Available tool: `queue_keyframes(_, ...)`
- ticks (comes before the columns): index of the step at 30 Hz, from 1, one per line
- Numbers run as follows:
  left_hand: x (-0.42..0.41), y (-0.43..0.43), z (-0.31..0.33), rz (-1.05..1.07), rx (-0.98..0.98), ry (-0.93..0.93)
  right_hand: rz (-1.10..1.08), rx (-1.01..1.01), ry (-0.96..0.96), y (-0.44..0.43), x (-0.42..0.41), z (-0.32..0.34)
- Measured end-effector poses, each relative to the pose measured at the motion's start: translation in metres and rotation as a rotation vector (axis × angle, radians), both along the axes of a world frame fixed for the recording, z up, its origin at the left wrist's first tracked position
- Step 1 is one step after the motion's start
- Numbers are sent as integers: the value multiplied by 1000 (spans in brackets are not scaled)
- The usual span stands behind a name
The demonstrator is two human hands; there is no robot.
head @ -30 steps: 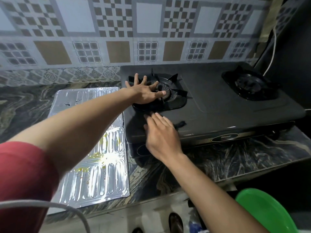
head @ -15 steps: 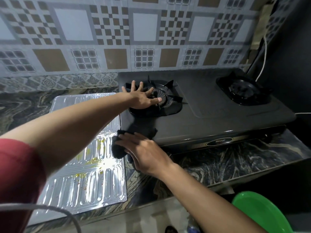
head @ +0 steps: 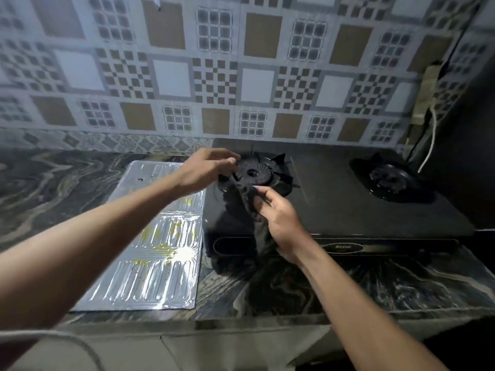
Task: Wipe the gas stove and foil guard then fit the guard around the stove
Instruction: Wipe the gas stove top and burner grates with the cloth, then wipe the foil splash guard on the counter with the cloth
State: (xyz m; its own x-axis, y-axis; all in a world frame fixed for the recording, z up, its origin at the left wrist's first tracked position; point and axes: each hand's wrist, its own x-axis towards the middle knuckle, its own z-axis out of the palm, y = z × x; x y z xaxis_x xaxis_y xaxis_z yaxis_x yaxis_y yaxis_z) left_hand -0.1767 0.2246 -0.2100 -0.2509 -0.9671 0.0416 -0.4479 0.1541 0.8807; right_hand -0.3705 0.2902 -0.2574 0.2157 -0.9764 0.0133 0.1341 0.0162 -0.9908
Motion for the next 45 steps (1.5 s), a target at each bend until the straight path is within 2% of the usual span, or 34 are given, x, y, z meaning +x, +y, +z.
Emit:
queue_keyframes(2, 1, 22, 5, -70, 234, 167, 26, 69, -165, -5, -4, 17)
queue_keyframes(3, 1, 31, 8, -74, 283, 214, 41, 76, -213, -7, -6, 24)
queue_keyframes(5, 0, 50, 14, -50, 263, 249, 61, 68, -245, -8, -7, 36)
queue_keyframes(8, -5, 67, 25, 95, 157, 238, 88, 44, -198, -3, -7, 43)
queue_keyframes(11, -8, 79, 38, 197, 91, 220, 234, 68, -244, 3, -8, 51)
queue_keyframes(13, -10, 88, 48, 220, 55, 189, 316, -19, -172, 6, -7, 55)
queue_keyframes(15, -11, 96, 57, 232, 20, 173, 232, -184, 31, 8, -4, 59)
queue_keyframes(17, -12, 102, 65, 247, -29, 158, 143, -300, 145, 7, -2, 61)
queue_keyframes(22, -4, 114, 83, 299, -152, 38, 225, -337, 187, 3, -1, 77)
queue_keyframes(25, 4, 116, 86, 320, -180, 24, 299, -298, 136, -3, 7, 85)
queue_keyframes(27, 9, 116, 87, 289, -126, 126, 346, -253, 72, -8, 16, 90)
queue_keyframes(31, 29, 110, 81, 287, -28, 338, 371, -253, 74, -20, 38, 96)
queue_keyframes(37, 82, 90, 58, 323, -7, 317, 422, -294, 188, -41, 80, 93)
queue_keyframes(40, 112, 71, 43, 343, 1, 285, 362, -299, 229, -59, 113, 80)
queue_keyframes(45, 166, 26, 24, 391, -52, 308, 308, -58, 117, -88, 175, 39)
